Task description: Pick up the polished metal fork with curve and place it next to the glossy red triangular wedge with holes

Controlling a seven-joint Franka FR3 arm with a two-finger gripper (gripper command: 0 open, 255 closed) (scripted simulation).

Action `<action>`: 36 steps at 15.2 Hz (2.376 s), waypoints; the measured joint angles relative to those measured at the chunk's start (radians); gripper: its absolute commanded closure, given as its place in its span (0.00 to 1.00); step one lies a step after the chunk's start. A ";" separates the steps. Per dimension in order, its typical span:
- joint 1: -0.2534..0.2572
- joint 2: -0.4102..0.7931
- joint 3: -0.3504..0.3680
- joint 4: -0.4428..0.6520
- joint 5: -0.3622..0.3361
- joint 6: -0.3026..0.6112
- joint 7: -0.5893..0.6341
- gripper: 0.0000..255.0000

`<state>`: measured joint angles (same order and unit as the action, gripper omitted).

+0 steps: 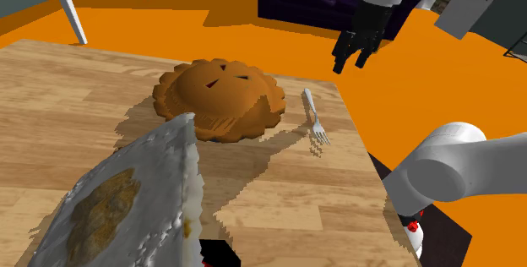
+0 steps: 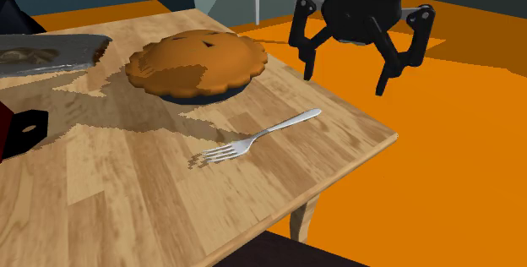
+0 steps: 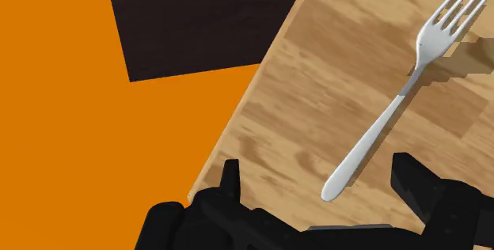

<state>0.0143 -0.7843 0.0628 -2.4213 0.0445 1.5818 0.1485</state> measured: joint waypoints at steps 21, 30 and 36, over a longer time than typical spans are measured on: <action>-0.025 -0.137 0.387 -0.266 0.356 0.162 0.693 0.00; -0.022 -0.139 0.390 -0.269 0.368 0.184 0.693 1.00; -0.022 -0.139 0.390 -0.268 0.362 0.179 0.694 1.00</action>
<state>-0.0081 -0.9233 0.4529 -2.6893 0.4069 1.7612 0.8420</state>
